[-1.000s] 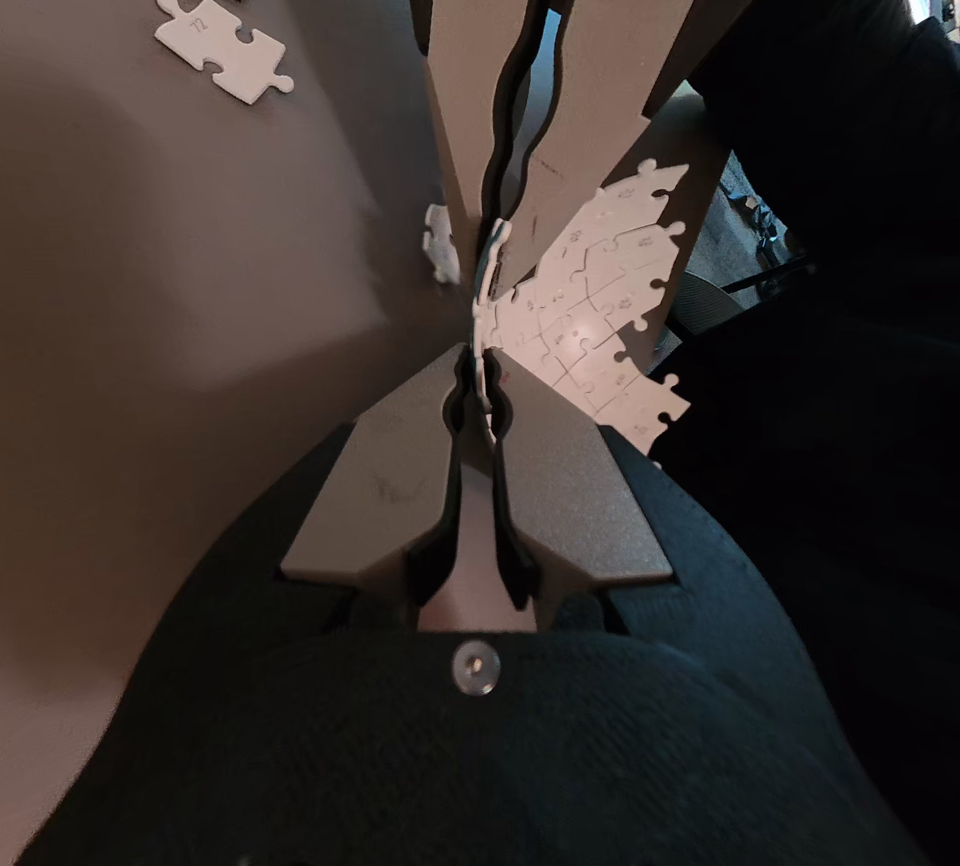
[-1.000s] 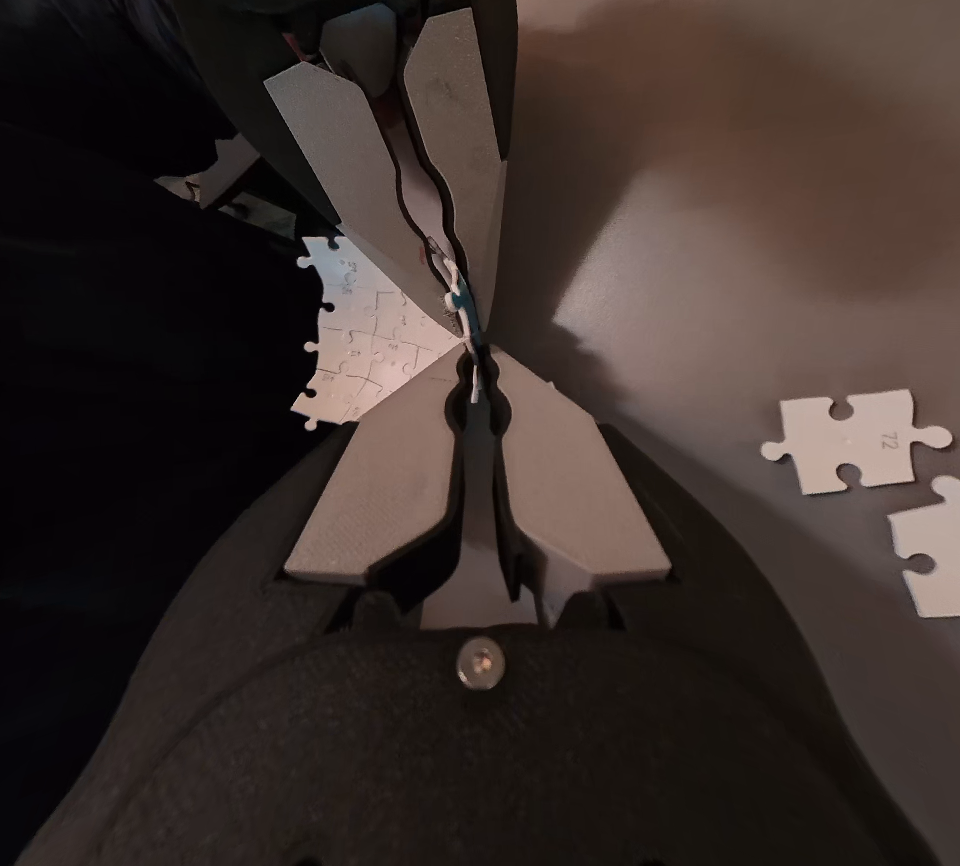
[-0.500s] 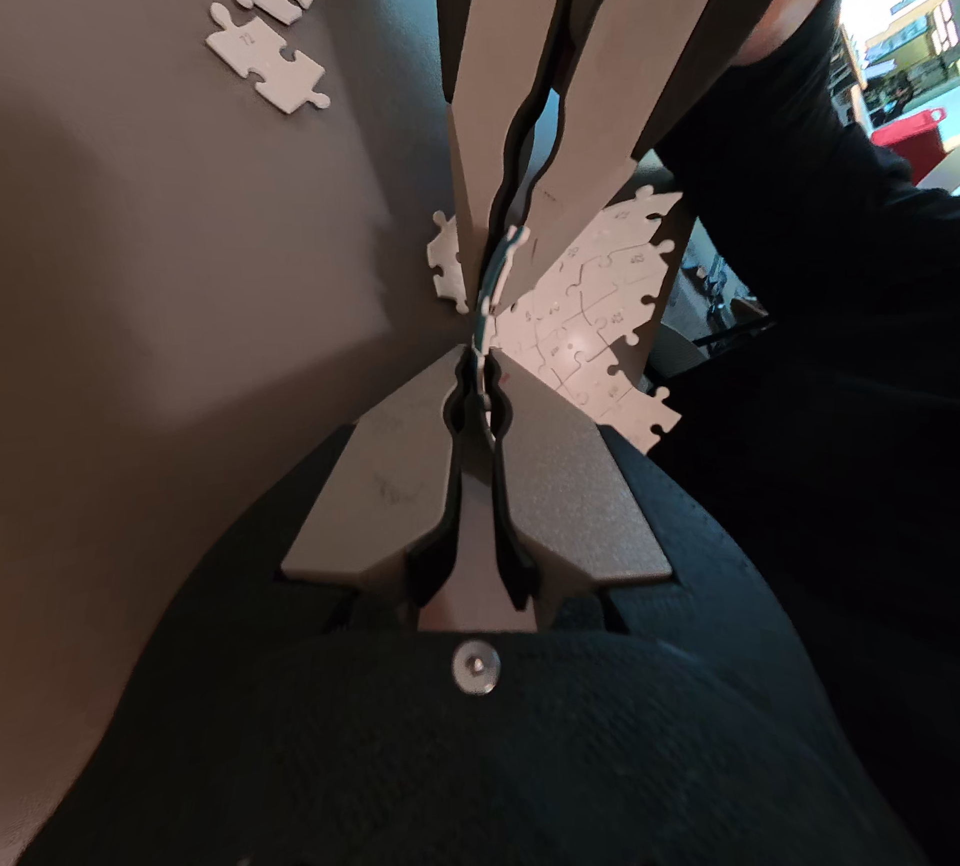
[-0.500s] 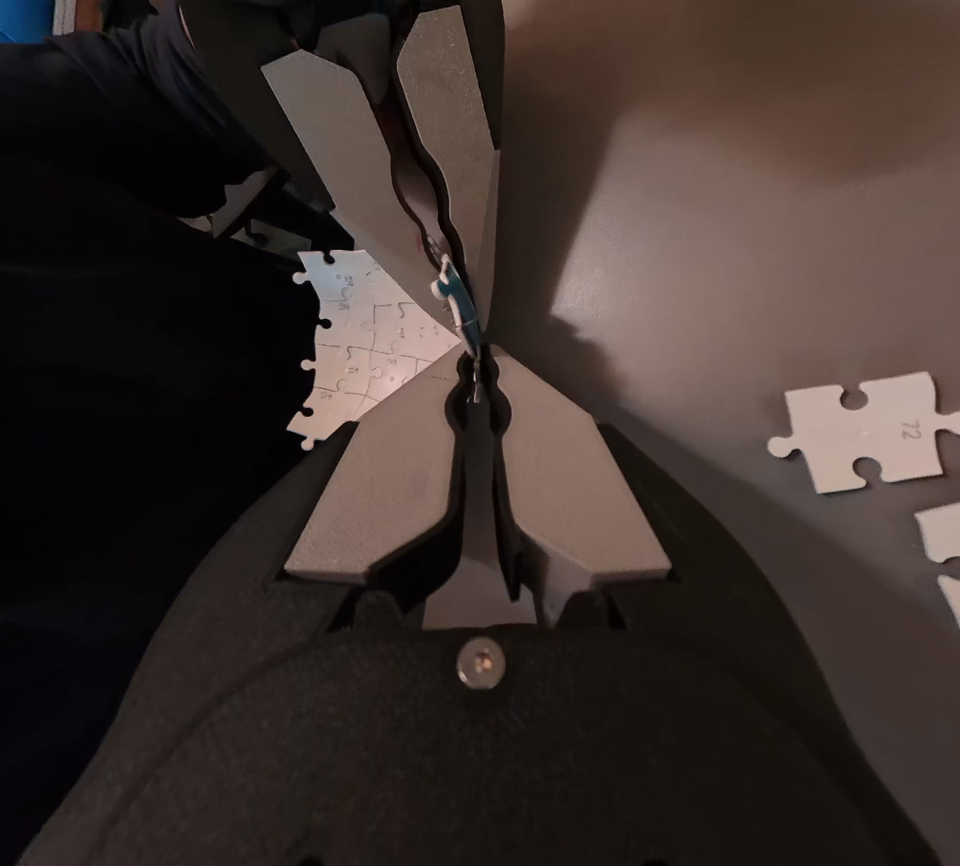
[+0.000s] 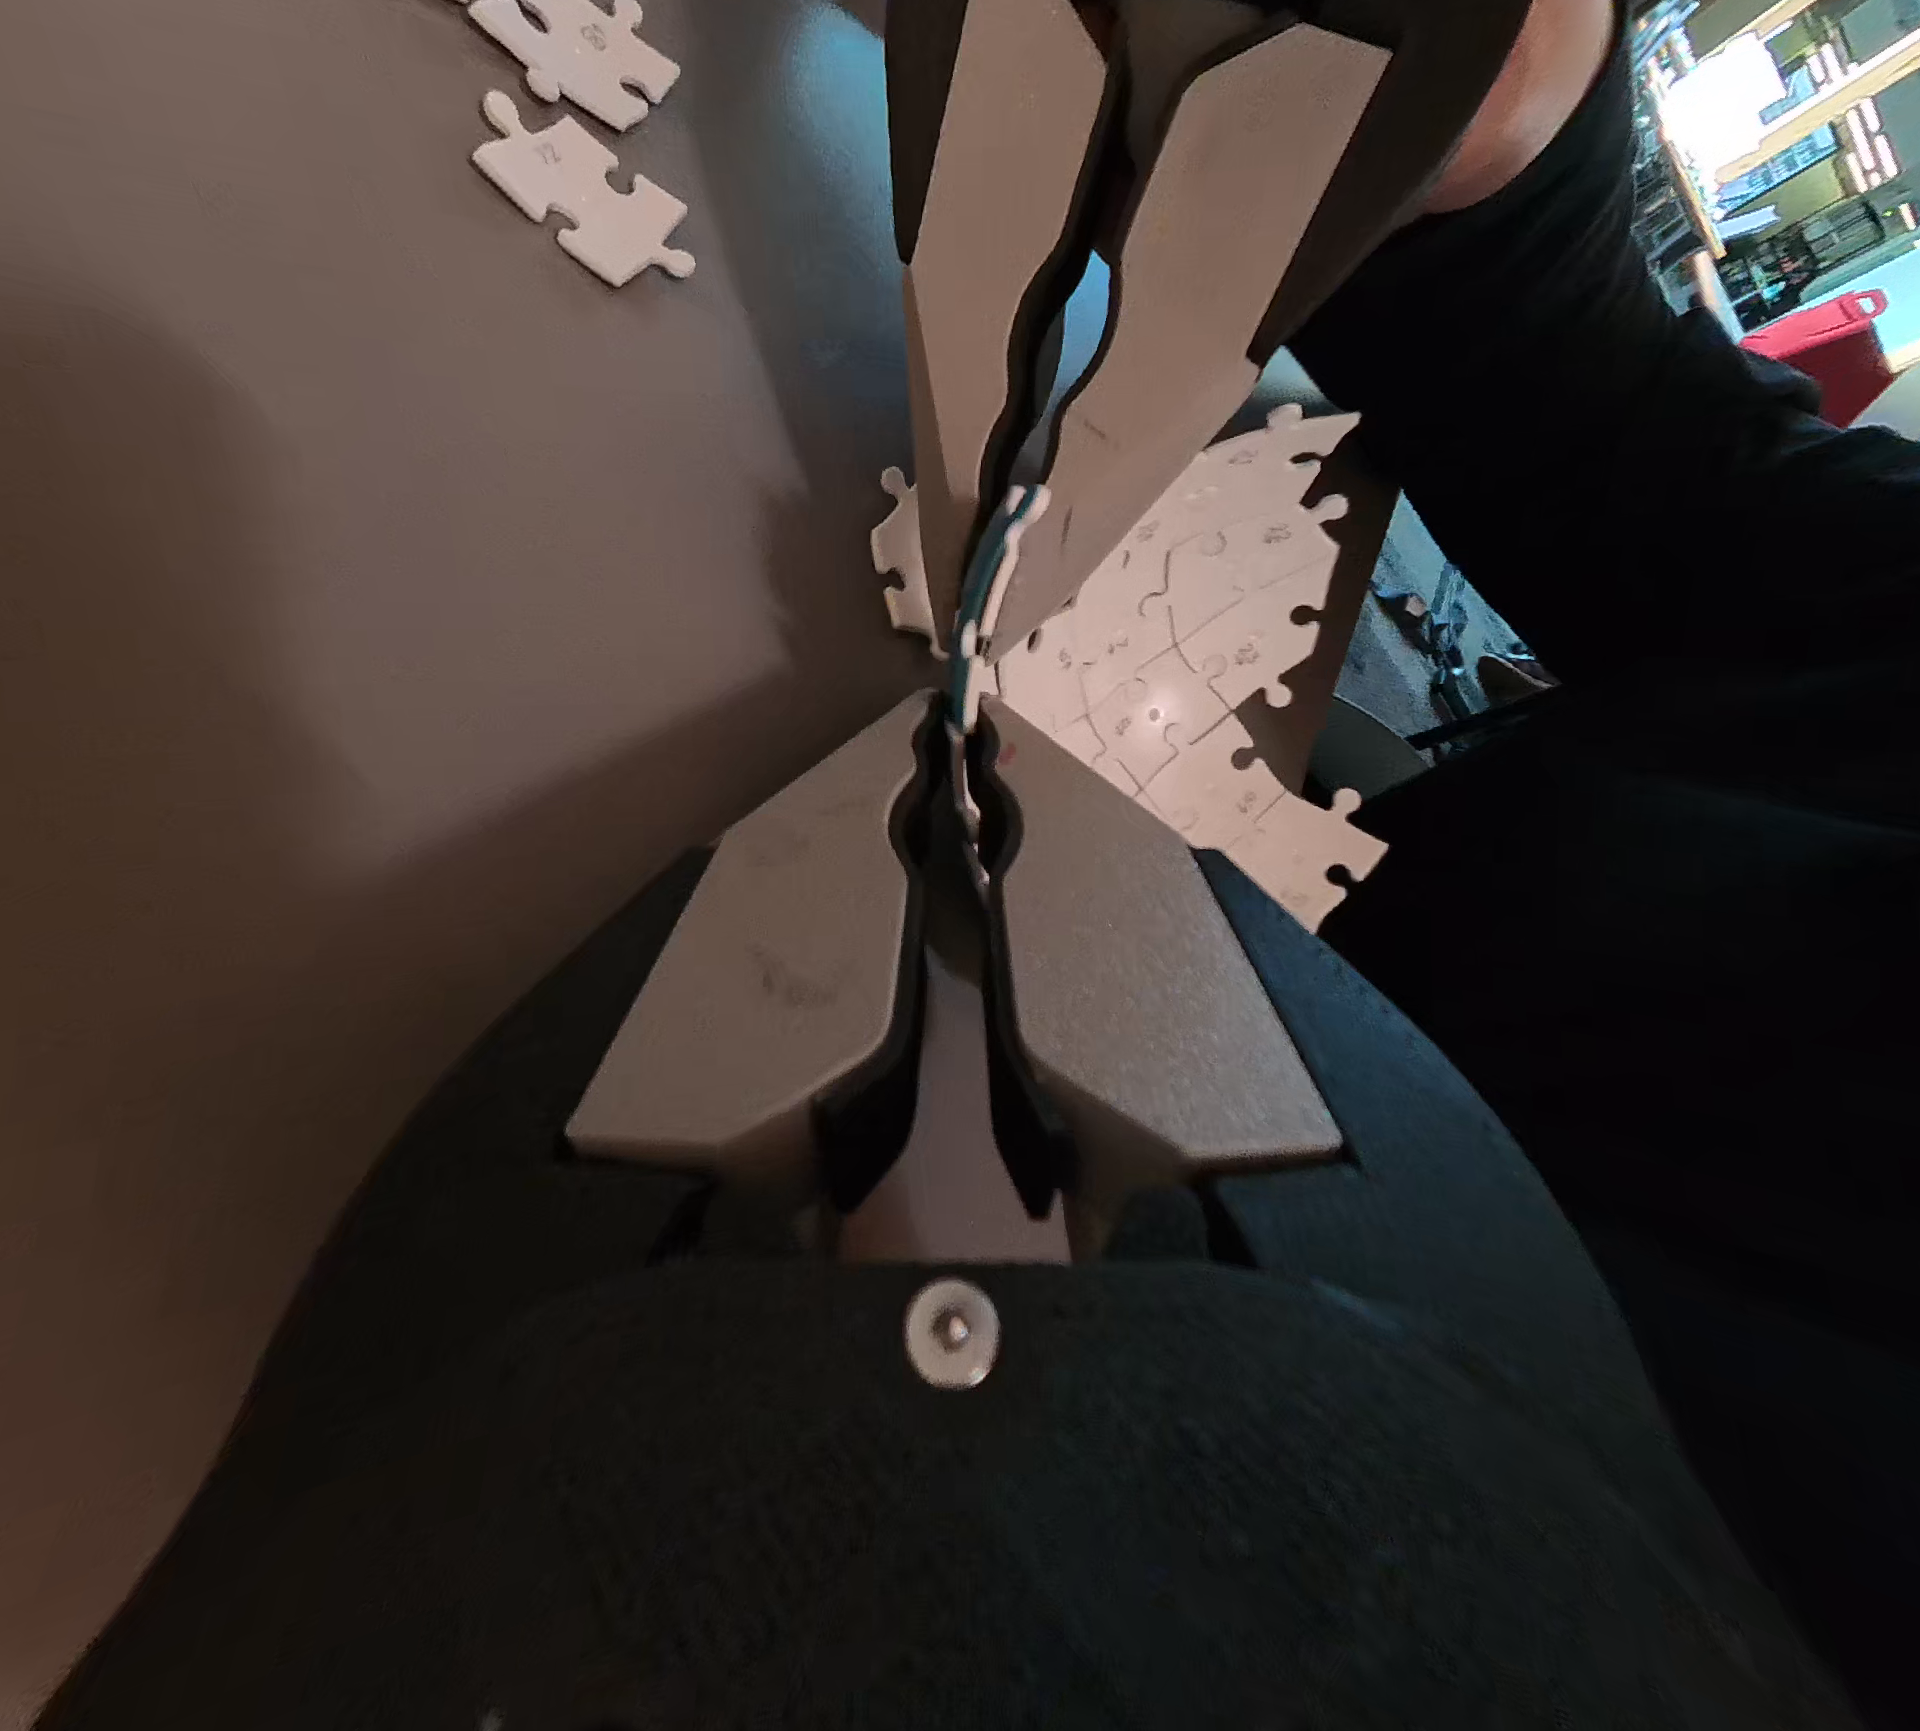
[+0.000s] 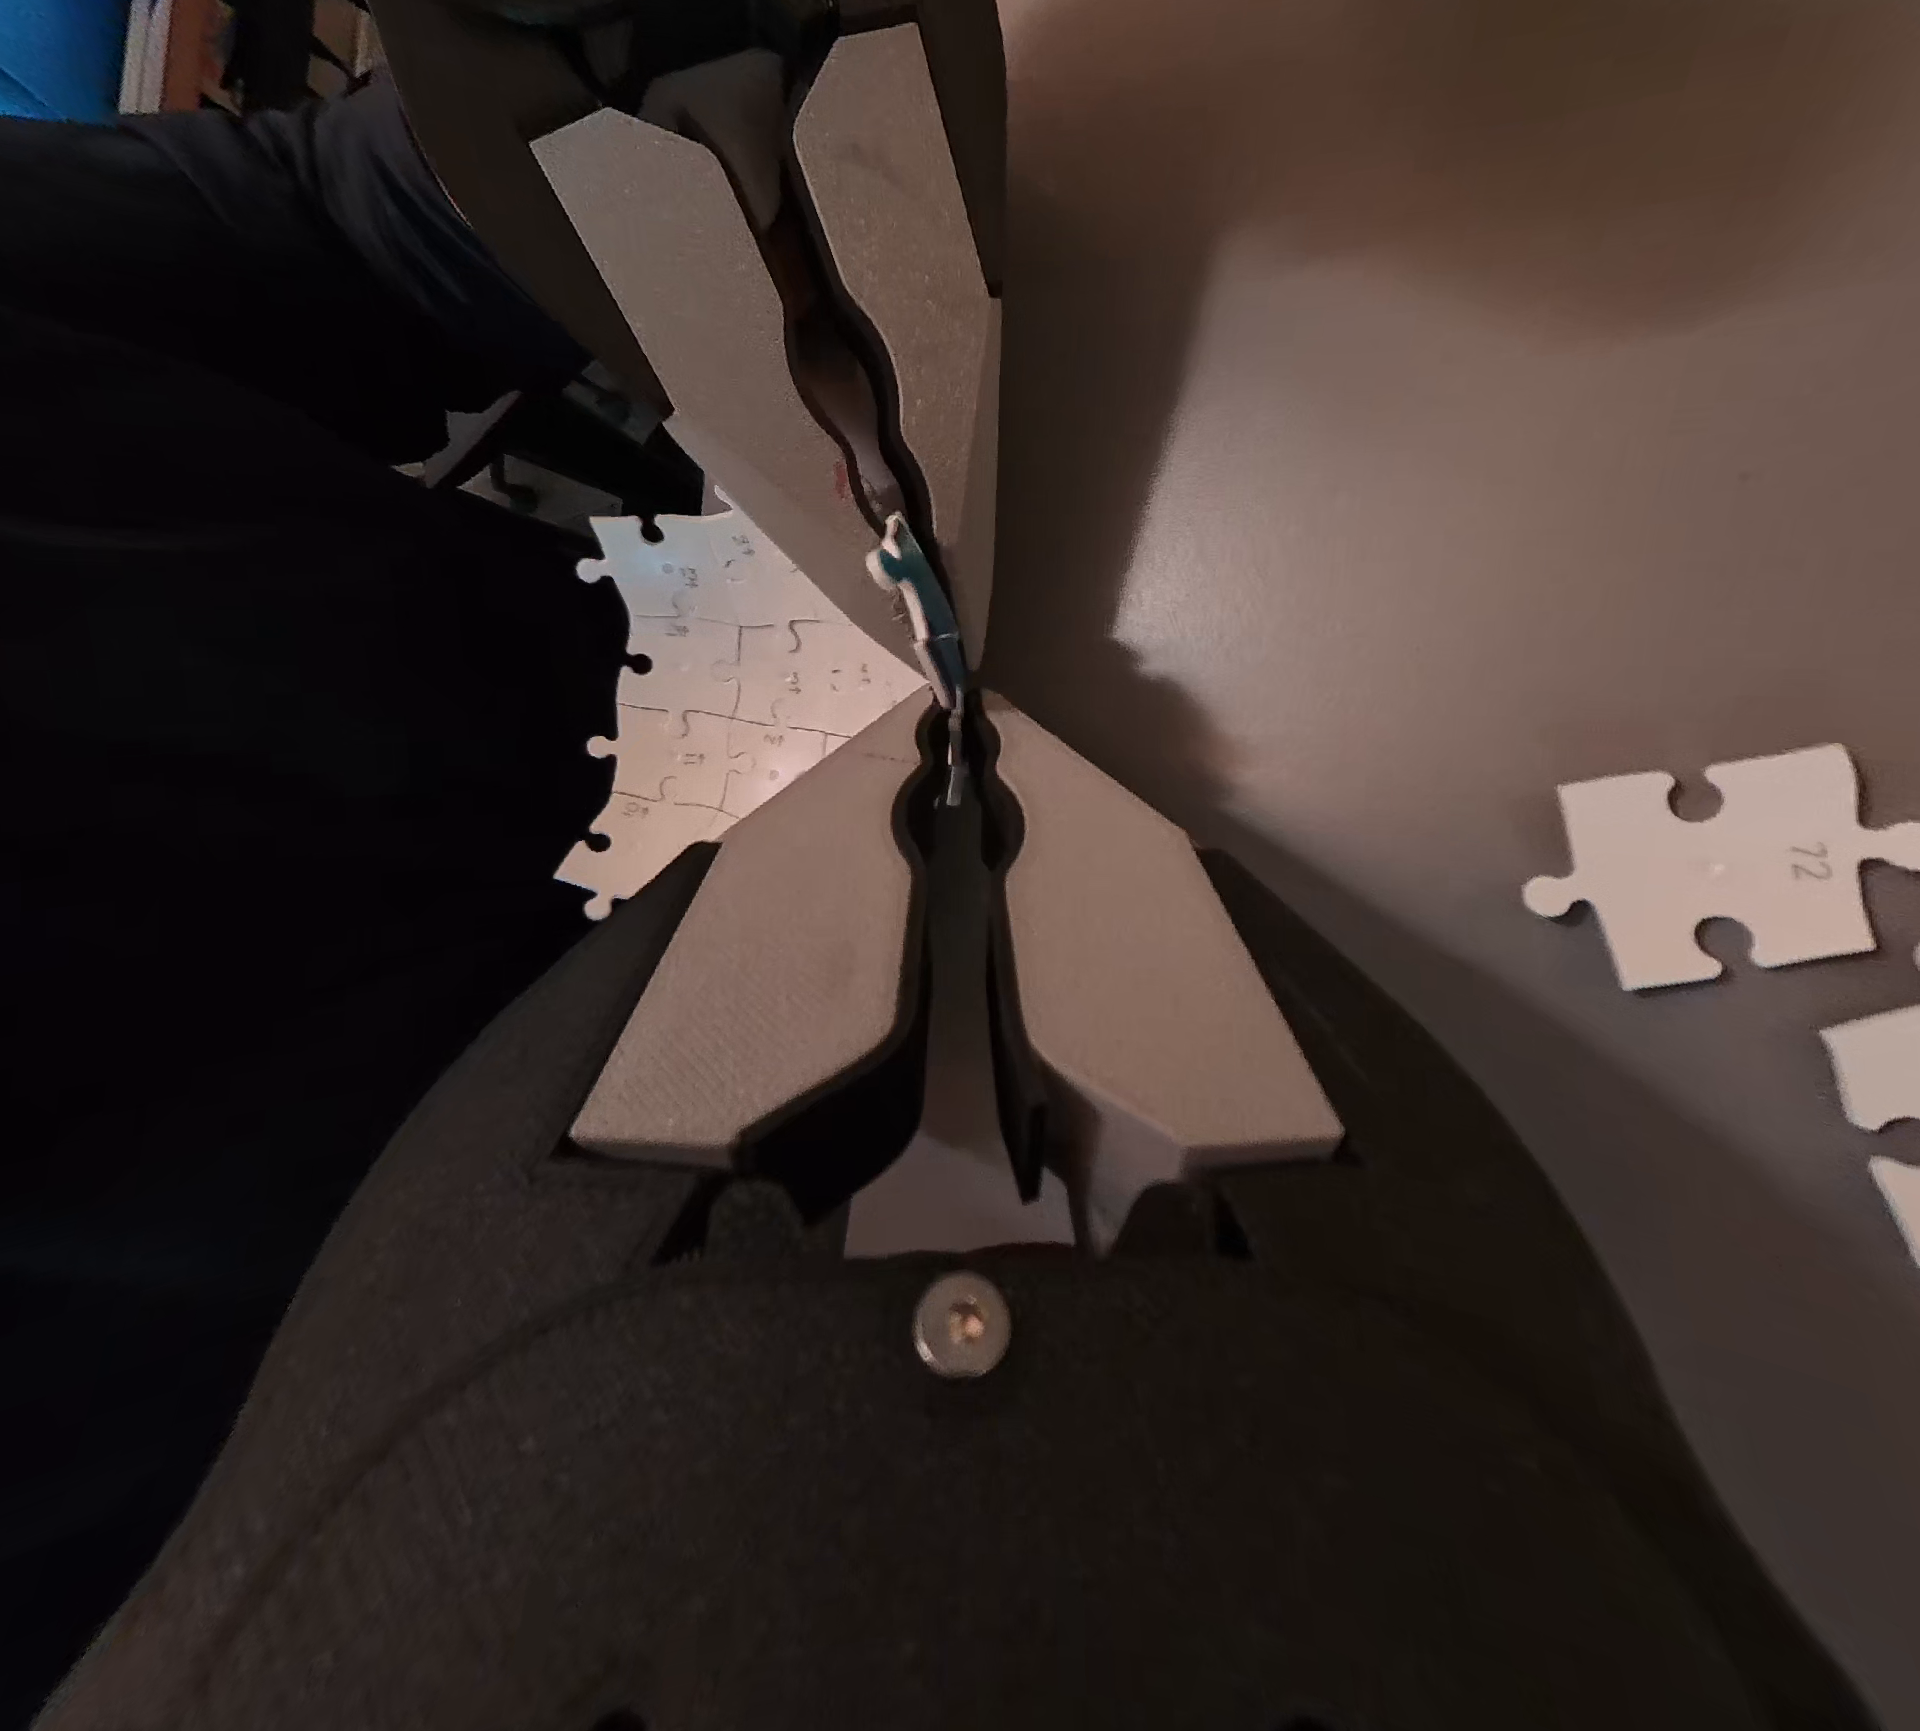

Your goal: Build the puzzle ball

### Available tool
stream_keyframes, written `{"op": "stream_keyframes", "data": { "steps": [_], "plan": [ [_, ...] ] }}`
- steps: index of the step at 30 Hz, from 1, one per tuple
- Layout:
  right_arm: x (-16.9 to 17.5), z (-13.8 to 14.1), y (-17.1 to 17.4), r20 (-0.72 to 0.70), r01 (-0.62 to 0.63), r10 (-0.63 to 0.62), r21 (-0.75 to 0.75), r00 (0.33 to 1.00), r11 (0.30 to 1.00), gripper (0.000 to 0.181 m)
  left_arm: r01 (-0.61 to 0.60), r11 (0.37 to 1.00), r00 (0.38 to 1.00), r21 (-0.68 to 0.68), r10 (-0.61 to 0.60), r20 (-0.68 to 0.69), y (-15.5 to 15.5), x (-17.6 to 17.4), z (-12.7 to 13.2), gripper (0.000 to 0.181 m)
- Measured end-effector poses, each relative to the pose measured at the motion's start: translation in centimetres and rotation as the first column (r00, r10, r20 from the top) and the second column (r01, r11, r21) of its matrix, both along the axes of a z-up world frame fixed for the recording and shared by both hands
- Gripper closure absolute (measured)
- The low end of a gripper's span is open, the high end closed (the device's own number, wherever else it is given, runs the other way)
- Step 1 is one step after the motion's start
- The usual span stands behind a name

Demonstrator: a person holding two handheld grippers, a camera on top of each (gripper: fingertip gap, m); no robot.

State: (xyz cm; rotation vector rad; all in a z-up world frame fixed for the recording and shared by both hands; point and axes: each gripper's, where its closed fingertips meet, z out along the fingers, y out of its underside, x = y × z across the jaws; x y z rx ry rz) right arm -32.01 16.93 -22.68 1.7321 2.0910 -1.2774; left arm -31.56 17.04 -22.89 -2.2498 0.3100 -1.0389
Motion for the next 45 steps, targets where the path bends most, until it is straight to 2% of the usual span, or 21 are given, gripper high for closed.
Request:
{"op": "stream_keyframes", "data": {
  "steps": [5,15,22,32,40,45],
  "plan": [
    [0.1,0.5,1.0,0.006,0.021,-0.021,0.003,1.0,1.0,0.175,-0.009,1.0,1.0,0.016,0.009,0.003,0.2,0.1,0.2,0.181],
    [-0.4,0.6,0.4,-0.05,0.003,-0.003,-0.005,0.999,1.0,0.181,-0.022,0.999,1.0,0.029,0.022,0.0,0.3,0.0,0.2,0.181],
    [-0.4,1.0,0.2,-0.123,-0.048,0.057,0.072,0.991,0.996,0.181,-0.018,0.999,0.999,0.027,0.016,0.046,0.2,0.0,0.6,0.181],
    [0.3,0.6,0.0,-0.042,-0.061,0.058,-0.086,0.997,0.994,0.18,-0.023,0.998,1.0,0.064,0.021,0.022,0.4,0.0,0.8,0.181],
    [0.2,0.4,0.2,-0.076,-0.073,0.073,-0.007,0.994,0.997,0.181,-0.036,0.998,0.999,0.047,0.034,0.04,0.5,0.0,0.7,0.181],
    [0.1,0.3,-0.3,-0.071,-0.077,0.075,-0.022,0.995,0.997,0.181,-0.032,0.998,0.996,0.046,0.028,0.09,0.5,0.1,1.2,0.179]
  ]
}}
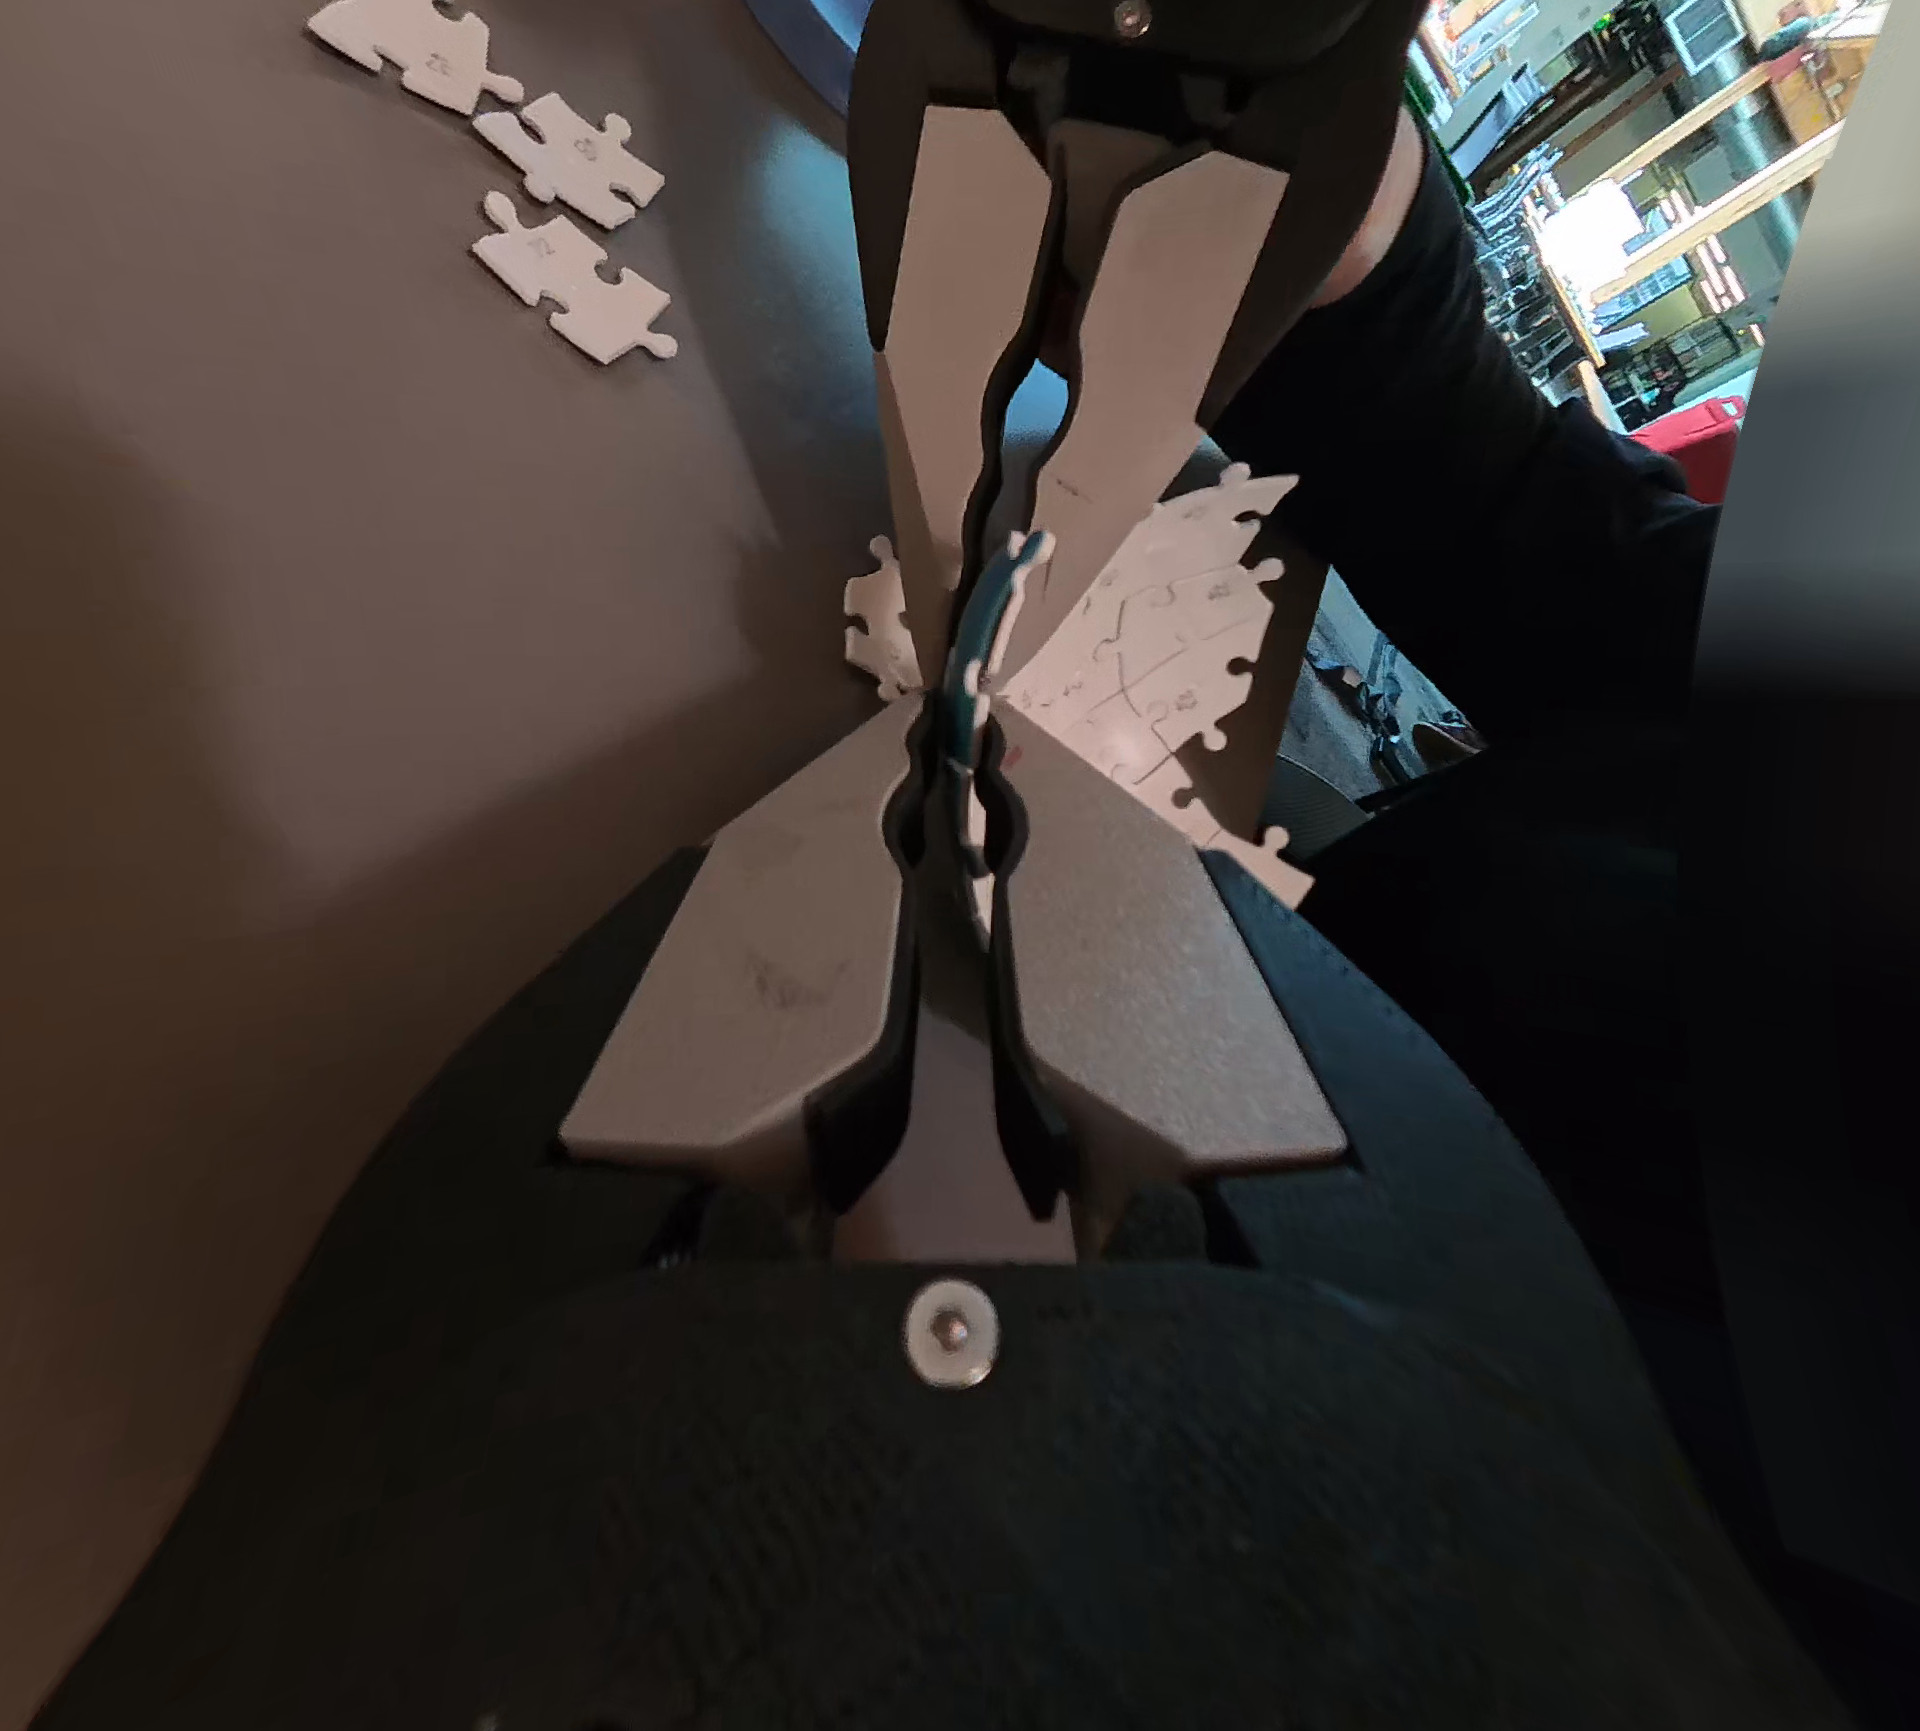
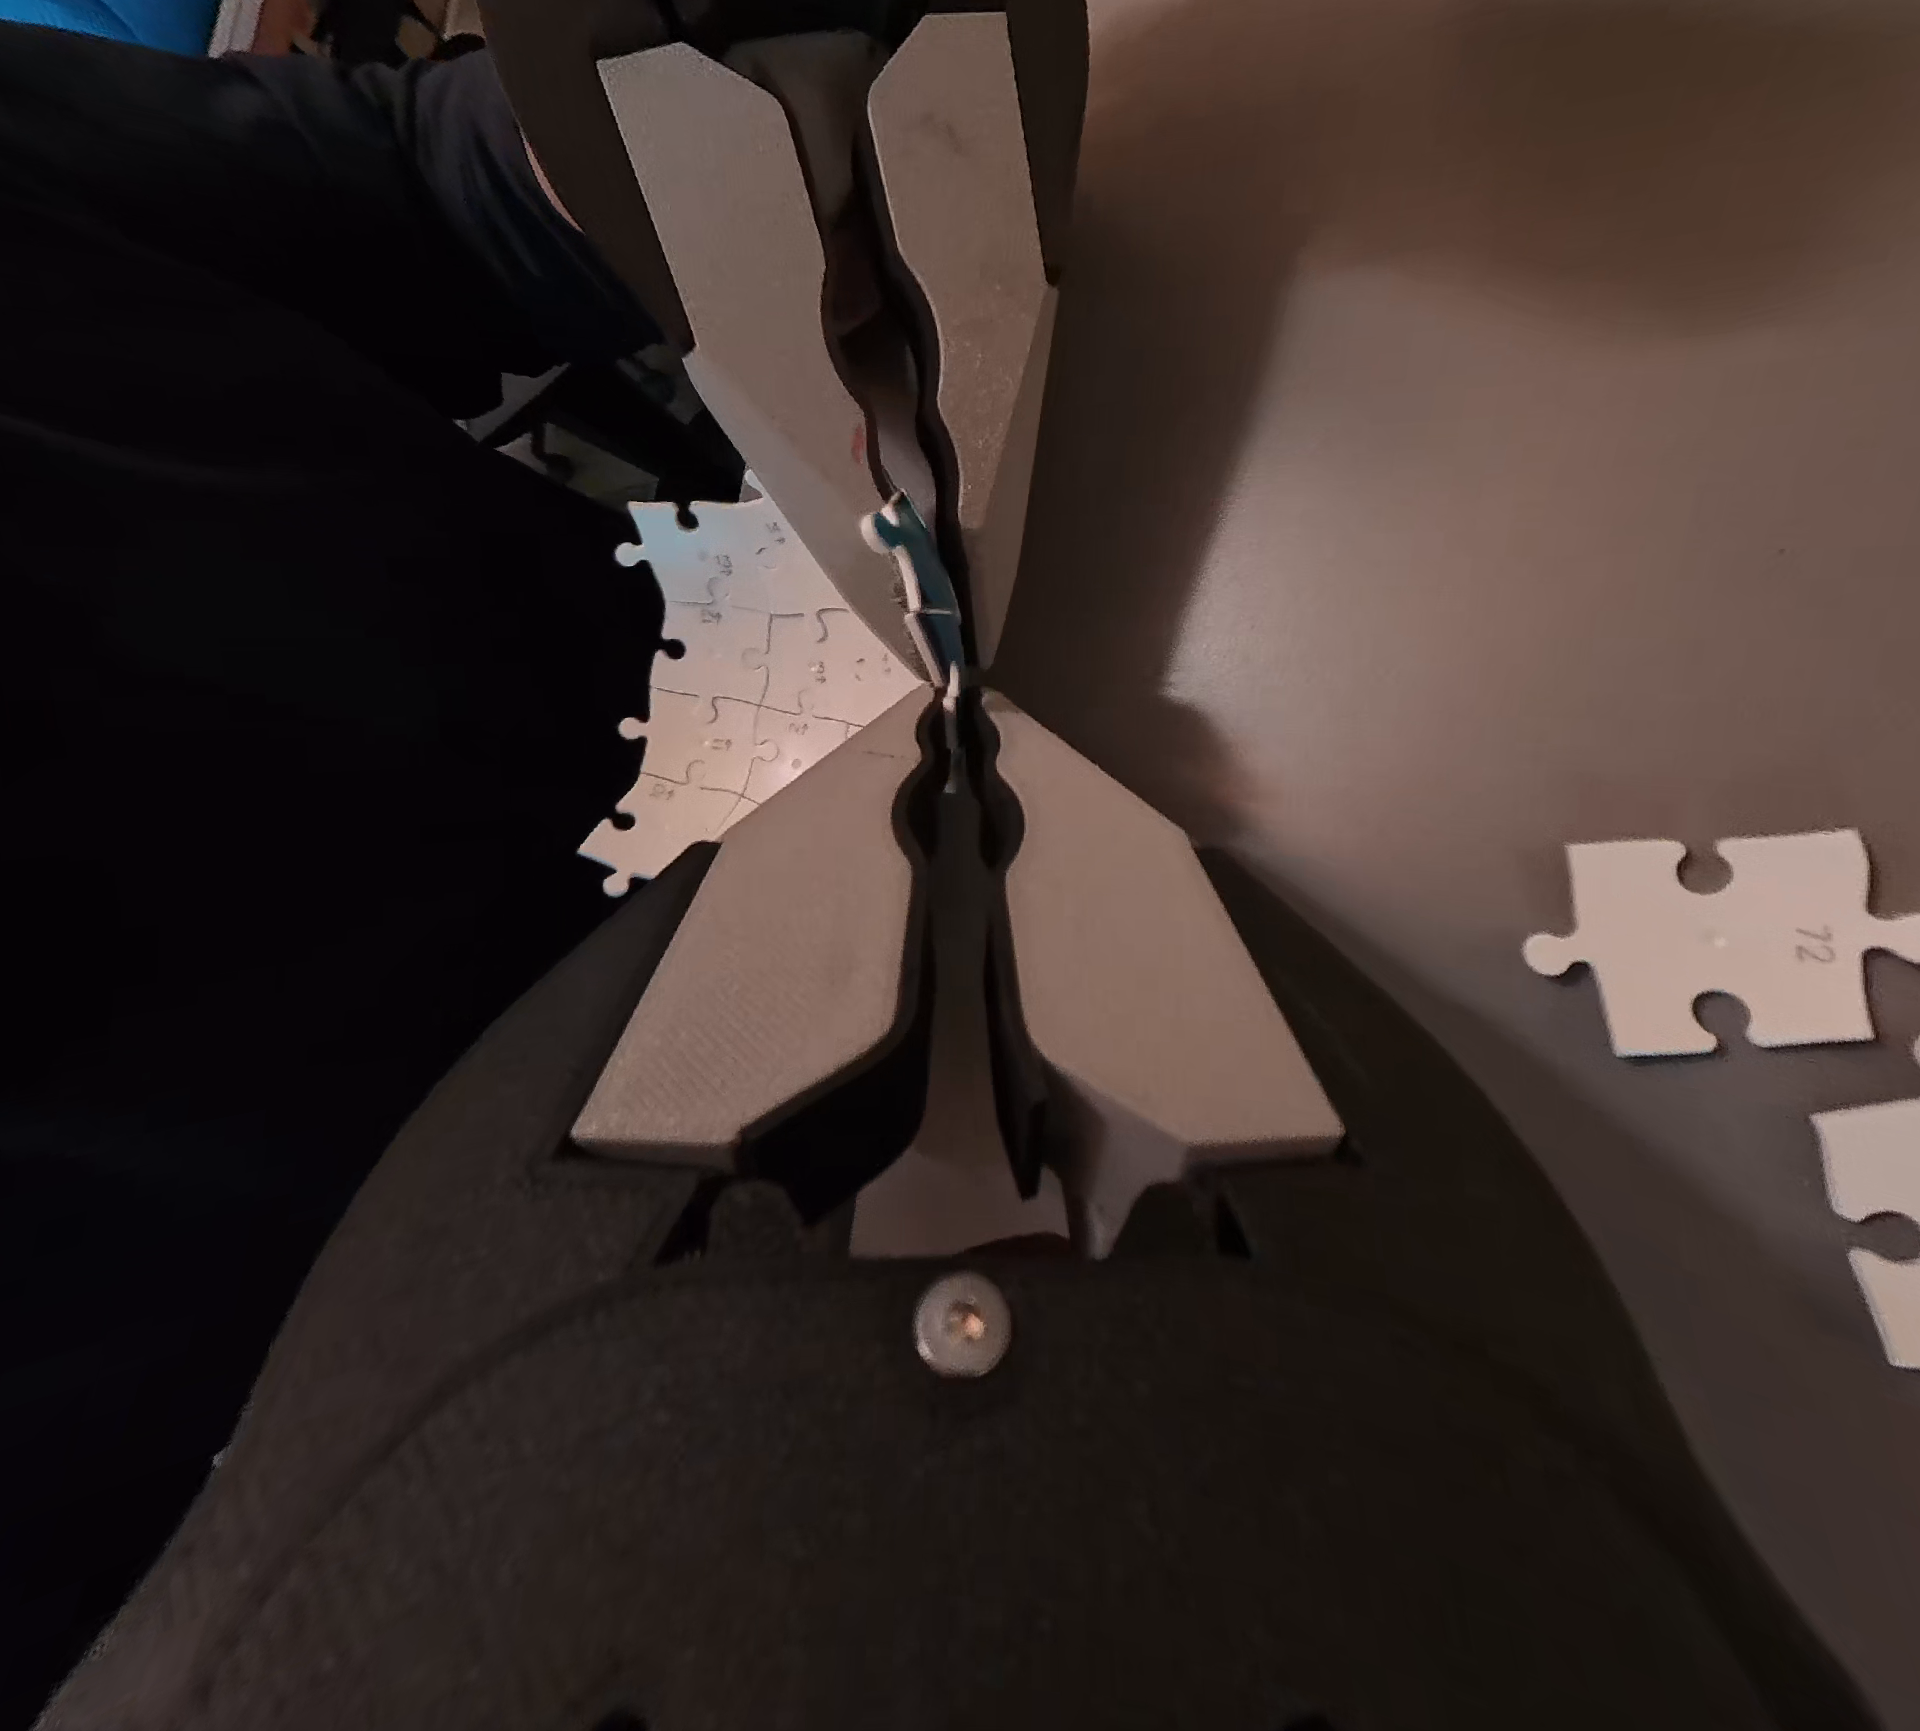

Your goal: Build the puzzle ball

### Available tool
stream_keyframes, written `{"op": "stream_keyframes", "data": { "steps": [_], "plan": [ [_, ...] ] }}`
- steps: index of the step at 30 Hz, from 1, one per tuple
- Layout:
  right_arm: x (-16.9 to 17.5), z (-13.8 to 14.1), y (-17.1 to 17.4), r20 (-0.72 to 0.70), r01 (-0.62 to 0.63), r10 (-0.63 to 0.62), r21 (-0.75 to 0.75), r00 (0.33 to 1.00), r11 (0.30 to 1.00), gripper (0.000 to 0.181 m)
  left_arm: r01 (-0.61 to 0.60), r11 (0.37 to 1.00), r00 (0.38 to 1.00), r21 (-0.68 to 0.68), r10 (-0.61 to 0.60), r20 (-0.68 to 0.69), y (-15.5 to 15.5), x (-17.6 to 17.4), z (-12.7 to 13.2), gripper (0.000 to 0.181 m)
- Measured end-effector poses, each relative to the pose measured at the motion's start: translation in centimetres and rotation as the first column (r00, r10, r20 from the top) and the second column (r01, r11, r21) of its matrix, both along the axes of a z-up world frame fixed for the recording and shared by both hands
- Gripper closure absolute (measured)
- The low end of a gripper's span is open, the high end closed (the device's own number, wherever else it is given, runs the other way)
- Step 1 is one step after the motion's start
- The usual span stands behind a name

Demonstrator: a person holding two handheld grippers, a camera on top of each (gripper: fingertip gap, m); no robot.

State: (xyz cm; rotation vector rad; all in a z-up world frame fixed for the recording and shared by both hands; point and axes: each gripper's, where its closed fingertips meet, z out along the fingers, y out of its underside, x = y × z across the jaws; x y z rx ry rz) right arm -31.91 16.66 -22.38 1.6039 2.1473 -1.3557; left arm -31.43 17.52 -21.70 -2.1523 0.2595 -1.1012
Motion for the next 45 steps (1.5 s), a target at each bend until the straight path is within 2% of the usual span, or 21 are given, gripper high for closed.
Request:
{"op": "stream_keyframes", "data": {
  "steps": [4,8,14,20,24,27,36,41,45],
  "plan": [
    [-0.3,0.3,0.4,0.012,0.03,-0.03,-0.008,0.999,1.0,0.181,-0.011,0.999,0.998,0.033,0.013,-0.058,0.2,-0.2,-0.1,0.181],
    [-0.1,2.0,2.0,-0.002,0.078,-0.078,-0.016,0.997,0.997,0.172,-0.011,0.999,0.995,0.034,0.015,-0.097,0.1,-0.1,-0.5,0.181],
    [0.2,3.9,5.4,-0.077,0.166,-0.158,0.123,0.984,0.978,0.171,-0.022,0.999,0.995,0.03,0.024,-0.098,0.2,-0.3,-0.5,0.181],
    [0.4,3.8,7.5,-0.109,0.214,-0.189,0.305,0.976,0.928,0.158,-0.041,0.999,0.997,0.028,0.042,-0.067,0.2,-0.5,-0.2,0.181],
    [0.5,4.2,8.0,-0.123,0.224,-0.192,0.362,0.974,0.905,0.154,-0.045,0.999,0.998,0.019,0.046,-0.048,-0.1,-0.6,0.1,0.174],
    [0.5,4.9,8.4,-0.156,0.242,-0.196,0.385,0.968,0.89,0.152,-0.064,0.998,0.997,0.015,0.064,-0.05,-0.2,-1.0,0.4,0.157],
    [0.5,6.7,10.0,-0.244,0.329,-0.242,0.435,0.939,0.838,0.142,-0.13,0.985,0.987,0.115,0.139,-0.08,-0.4,-3.7,4.1,0.143],
    [0.6,6.5,9.7,-0.252,0.347,-0.255,0.459,0.934,0.818,0.139,-0.171,0.976,0.983,0.134,0.178,-0.045,-0.2,-5.5,4.9,0.138],
    [1.6,5.7,10.5,-0.245,0.375,-0.287,0.513,0.926,0.772,0.135,-0.178,0.966,0.983,0.189,0.184,-0.015,1.0,-6.3,7.0,0.133]
  ]
}}
